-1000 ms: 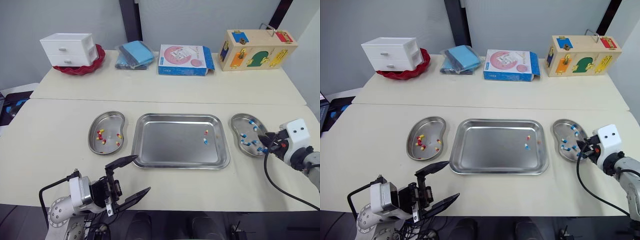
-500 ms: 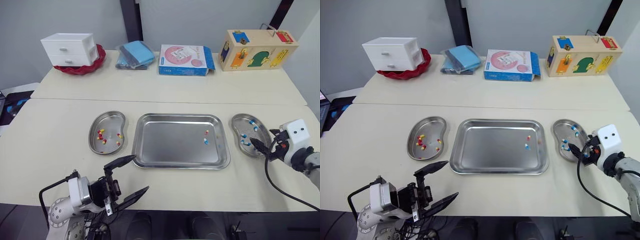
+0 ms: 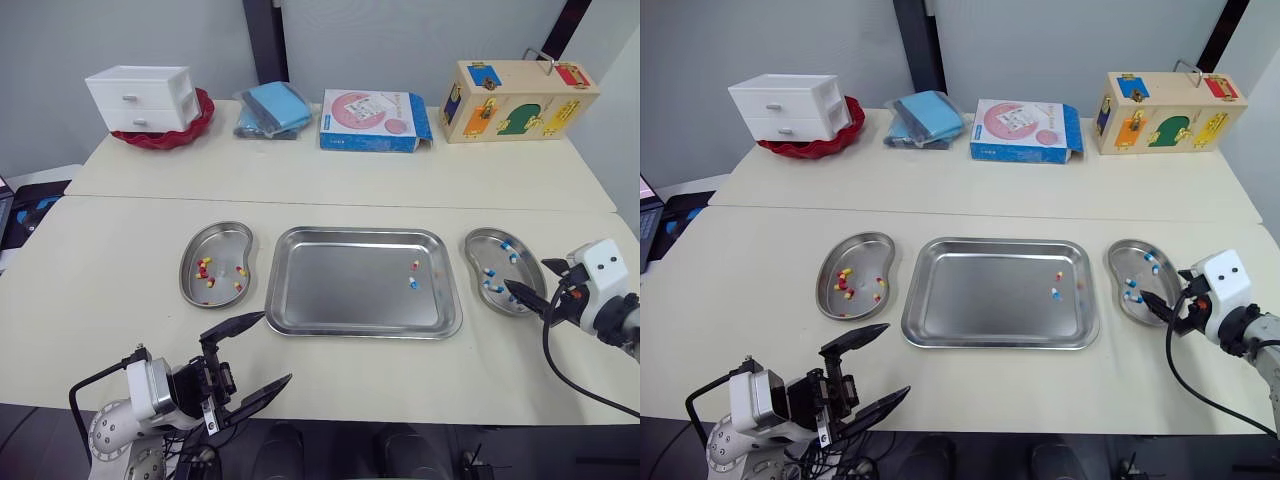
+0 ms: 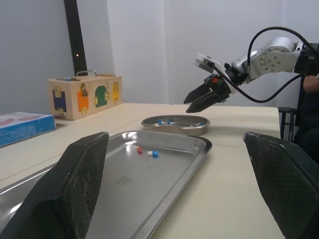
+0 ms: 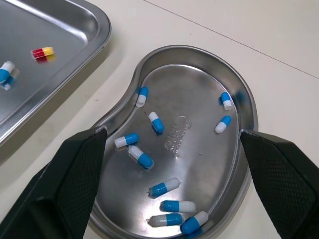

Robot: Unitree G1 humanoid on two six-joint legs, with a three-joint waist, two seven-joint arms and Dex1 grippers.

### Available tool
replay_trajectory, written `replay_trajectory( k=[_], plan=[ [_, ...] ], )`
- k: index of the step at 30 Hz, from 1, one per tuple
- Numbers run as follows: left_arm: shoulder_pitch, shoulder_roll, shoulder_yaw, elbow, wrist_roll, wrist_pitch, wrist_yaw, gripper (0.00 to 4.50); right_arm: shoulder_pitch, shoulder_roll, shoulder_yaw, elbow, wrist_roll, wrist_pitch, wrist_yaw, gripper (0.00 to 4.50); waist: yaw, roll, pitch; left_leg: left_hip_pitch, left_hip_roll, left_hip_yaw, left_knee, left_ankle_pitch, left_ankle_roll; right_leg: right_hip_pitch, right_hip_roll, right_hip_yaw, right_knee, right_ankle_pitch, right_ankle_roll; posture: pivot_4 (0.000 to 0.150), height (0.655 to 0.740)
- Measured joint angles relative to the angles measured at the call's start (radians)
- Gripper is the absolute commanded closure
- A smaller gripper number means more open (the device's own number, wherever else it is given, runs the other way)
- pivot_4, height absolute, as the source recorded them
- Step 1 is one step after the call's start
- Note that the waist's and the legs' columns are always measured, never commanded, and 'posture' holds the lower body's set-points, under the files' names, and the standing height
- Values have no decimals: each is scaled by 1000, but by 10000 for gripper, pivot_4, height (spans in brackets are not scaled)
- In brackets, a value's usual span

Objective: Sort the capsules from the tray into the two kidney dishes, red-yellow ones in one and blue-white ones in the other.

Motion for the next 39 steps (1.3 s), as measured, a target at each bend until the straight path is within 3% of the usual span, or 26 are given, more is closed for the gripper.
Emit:
replay_trajectory(
  k=[10,17,23,28,35,39],
  plan=[
    [13,-13,11,3,4,-20,18,0,7,-2,-2,1,1,-22,21,432,0,0,0,0,0,0,0,0,0,0,0,0,0,0,0,1500,7400],
    [56,7,33,-5,11,1,81,0,39,-36,-32,1,31,-102,129,432,0,0,0,1,0,-1,0,0,0,1,0,-1,0,0,0,1500,7400],
    [142,220,216,-24,31,223,241,0,218,-40,-139,-44,147,-203,357,432,4,-1,0,1,0,-3,-1,0,0,3,0,-3,-1,0,0,1500,7400],
    [159,378,362,-11,44,410,316,0,329,-42,-142,-75,178,-271,495,432,2,-1,1,7,1,-1,0,0,0,8,0,-2,-1,-1,0,1500,7400],
    [185,548,495,237,127,493,226,0,365,-67,-99,-8,116,-456,615,432,-12,-1,2,8,1,1,-4,0,0,6,1,0,-3,-1,-1,1500,7400],
    [152,563,506,334,174,490,185,0,361,-66,-55,62,78,-535,638,432,-17,-1,2,8,1,2,-4,0,0,7,0,0,-5,-1,-1,1500,7400]
  ],
)
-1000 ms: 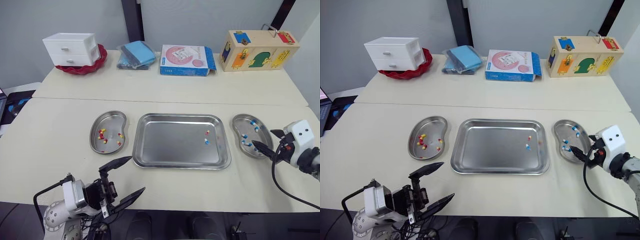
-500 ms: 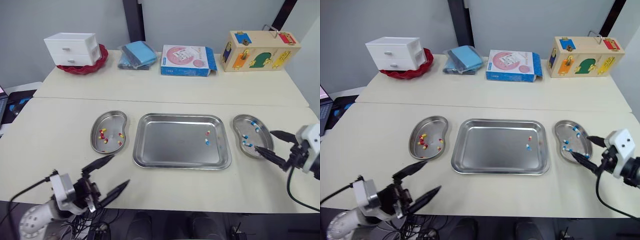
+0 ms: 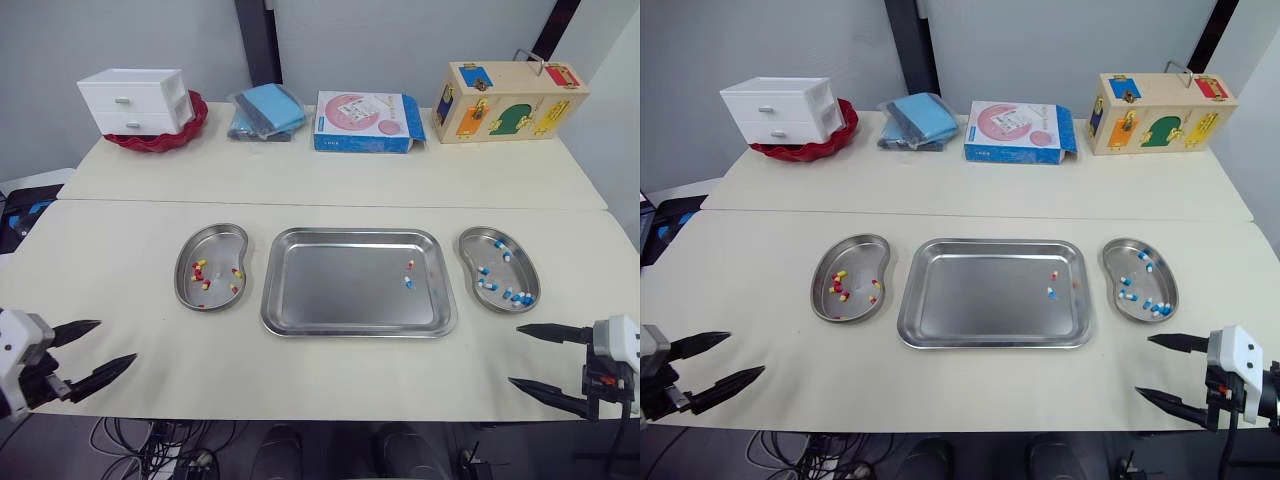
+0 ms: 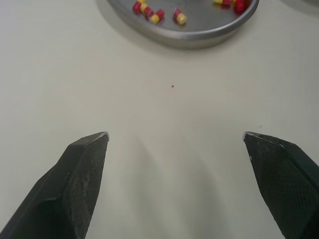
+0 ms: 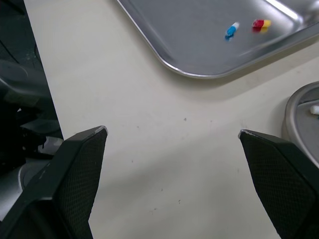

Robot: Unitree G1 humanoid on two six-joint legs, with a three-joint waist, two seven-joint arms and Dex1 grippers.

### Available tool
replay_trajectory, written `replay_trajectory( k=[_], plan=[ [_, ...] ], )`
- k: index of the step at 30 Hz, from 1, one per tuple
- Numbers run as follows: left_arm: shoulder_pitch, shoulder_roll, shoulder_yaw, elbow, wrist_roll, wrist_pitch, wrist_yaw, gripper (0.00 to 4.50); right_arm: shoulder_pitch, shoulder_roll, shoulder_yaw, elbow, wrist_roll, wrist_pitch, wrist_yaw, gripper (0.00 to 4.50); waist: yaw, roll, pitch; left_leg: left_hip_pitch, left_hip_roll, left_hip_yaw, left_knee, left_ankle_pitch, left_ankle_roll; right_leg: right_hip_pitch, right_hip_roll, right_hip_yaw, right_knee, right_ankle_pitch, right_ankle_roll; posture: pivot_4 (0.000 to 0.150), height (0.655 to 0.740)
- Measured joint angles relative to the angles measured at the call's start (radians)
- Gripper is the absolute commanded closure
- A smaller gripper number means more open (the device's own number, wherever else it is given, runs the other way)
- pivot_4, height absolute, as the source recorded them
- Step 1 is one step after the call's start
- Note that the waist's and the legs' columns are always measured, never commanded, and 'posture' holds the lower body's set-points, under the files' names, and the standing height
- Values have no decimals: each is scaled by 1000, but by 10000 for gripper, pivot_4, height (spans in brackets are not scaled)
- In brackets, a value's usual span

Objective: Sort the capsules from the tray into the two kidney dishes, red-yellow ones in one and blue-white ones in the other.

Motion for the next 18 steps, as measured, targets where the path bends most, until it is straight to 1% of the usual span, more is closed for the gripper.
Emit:
replay_trajectory(
  k=[3,8,14,18],
  plan=[
    [-44,3,0,30,10,-3,-12,0,-18,0,19,30,-9,-22,-2,432,2,0,0,0,0,-1,0,0,0,0,0,0,0,0,0,1500,7400],
    [-57,4,0,23,25,-3,-34,0,-23,0,26,40,-9,-35,-4,432,0,0,0,0,0,0,-2,0,0,0,0,0,0,0,0,1500,7400],
    [-71,-36,-4,-43,24,2,-42,0,-23,0,26,54,-6,-46,-10,432,0,0,0,0,0,0,-2,0,0,0,0,0,0,0,0,1500,7400],
    [-77,-67,-33,-110,19,18,-46,0,-29,0,25,22,25,-26,-28,432,0,0,0,0,0,0,-2,0,0,1,0,0,0,0,0,1500,7400]
  ],
)
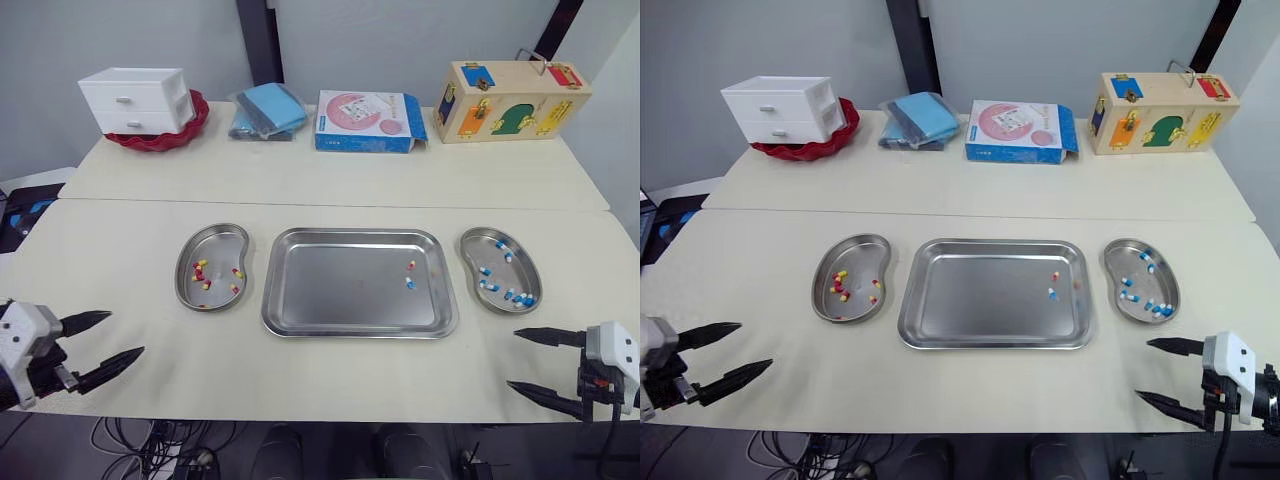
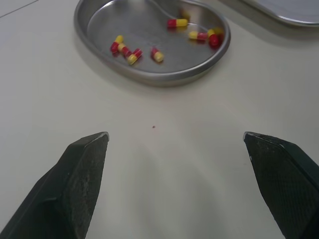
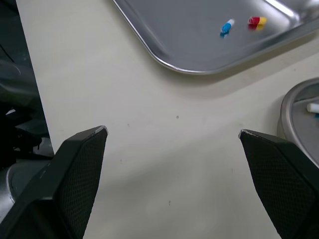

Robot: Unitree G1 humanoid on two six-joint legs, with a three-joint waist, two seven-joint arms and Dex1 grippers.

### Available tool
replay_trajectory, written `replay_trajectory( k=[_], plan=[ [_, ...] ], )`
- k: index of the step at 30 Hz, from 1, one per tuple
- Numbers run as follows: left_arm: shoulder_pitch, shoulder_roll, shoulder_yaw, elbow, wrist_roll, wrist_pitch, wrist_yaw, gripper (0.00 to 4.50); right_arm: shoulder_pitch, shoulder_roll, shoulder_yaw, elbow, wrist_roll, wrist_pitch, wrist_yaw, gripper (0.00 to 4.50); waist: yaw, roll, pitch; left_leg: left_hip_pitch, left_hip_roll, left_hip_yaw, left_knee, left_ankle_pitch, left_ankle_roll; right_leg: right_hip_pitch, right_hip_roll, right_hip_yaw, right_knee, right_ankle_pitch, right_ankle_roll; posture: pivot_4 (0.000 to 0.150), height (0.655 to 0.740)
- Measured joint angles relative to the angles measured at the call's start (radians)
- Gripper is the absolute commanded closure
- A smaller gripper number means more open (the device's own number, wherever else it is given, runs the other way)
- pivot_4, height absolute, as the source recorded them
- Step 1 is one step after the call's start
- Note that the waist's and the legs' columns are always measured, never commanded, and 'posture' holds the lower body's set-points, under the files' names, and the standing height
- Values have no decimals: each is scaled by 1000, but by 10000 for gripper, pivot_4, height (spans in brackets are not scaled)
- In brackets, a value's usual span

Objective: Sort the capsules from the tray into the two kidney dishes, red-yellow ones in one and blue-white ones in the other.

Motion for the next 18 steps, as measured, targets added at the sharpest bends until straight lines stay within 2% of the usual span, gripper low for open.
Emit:
replay_trajectory(
  k=[4,9,13,18],
  plan=[
    [-7,-46,-28,-86,-22,1,-15,0,-11,2,-4,-123,77,121,-80,432,2,0,0,0,0,0,0,0,0,0,0,0,0,0,0,1500,7400],
    [-19,-199,-151,-242,-77,-55,-41,0,-66,21,31,-312,116,284,-269,432,6,-1,-1,0,0,-1,1,0,0,2,0,-1,-1,0,0,1500,7400],
    [-47,-317,-232,-287,-96,-155,-65,0,-188,-35,140,-386,113,459,-379,432,8,0,-1,0,0,-1,3,0,0,2,0,0,0,1,1,1500,7400],
    [-54,-453,-352,-306,-99,-269,-84,0,-374,-37,291,-427,114,696,-532,432,13,-1,-2,-1,-1,-3,4,0,0,2,0,-2,-1,1,1,1500,7400]
  ],
)
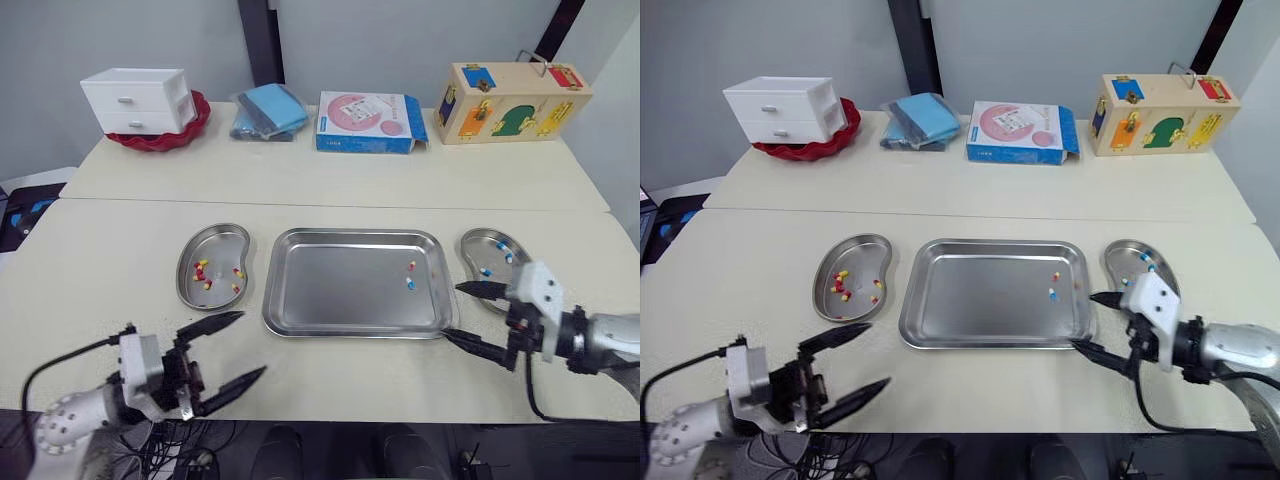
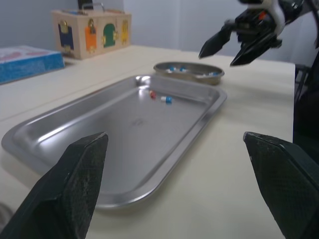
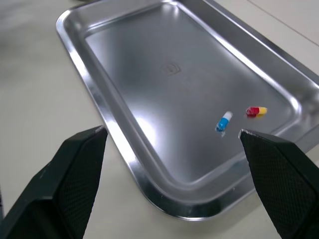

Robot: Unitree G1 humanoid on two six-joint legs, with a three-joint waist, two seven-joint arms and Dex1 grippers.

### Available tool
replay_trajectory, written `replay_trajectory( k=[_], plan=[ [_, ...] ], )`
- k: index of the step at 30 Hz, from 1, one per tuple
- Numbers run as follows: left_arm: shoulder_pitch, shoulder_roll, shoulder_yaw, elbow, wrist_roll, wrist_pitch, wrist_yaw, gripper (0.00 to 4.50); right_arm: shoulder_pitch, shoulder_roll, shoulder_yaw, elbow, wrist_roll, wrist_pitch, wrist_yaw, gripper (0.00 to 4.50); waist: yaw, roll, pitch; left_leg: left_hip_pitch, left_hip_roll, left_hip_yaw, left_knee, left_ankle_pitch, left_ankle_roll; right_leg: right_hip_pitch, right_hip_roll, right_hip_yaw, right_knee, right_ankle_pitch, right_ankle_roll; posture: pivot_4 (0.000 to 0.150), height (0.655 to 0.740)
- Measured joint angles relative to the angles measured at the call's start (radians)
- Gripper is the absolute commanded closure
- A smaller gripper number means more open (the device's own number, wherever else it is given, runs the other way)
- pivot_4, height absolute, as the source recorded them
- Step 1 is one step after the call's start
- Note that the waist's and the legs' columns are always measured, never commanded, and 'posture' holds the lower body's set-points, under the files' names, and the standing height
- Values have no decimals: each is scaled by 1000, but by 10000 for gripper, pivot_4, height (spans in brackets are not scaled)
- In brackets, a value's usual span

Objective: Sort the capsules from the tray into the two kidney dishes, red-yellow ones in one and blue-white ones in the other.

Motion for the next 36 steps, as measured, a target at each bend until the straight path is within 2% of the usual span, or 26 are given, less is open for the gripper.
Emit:
replay_trajectory(
  k=[4,10,15,24,27,31,36],
  plan=[
    [-19,-46,-53,13,1,-84,-21,0,-146,76,94,7,-12,179,-154,432,4,0,0,0,0,0,0,0,0,0,0,0,0,0,0,1500,7400],
    [-45,-72,-93,51,1,-147,-18,0,-253,208,187,41,-58,352,-324,432,5,0,0,-5,0,-1,1,0,0,-5,0,-1,2,0,0,1500,7400],
    [-29,-83,-129,46,-2,-153,-11,0,-279,282,270,46,-113,429,-424,432,4,0,0,-7,0,-1,1,0,0,-9,0,-1,4,0,0,1500,7400],
    [0,-92,-154,19,-13,-164,27,0,-332,374,279,100,-187,508,-523,432,3,0,0,-8,0,-1,2,0,0,-11,0,-1,7,0,0,1500,7400],
    [-2,-92,-154,16,-15,-169,31,0,-336,390,280,113,-199,508,-530,6342,3,0,0,-8,0,-1,2,0,0,-11,0,-1,7,0,0,1500,7400],
    [-20,-91,-151,17,-17,-174,46,0,-336,392,288,120,-236,500,-541,19756,3,1,0,-8,0,-1,2,0,0,-11,0,-1,7,0,0,1500,7400],
    [-25,-89,-150,23,-20,-189,45,0,-334,396,294,124,-260,486,-541,33102,2,1,-1,-8,0,-1,2,0,0,-11,0,-1,7,0,0,1500,7400]
  ],
)
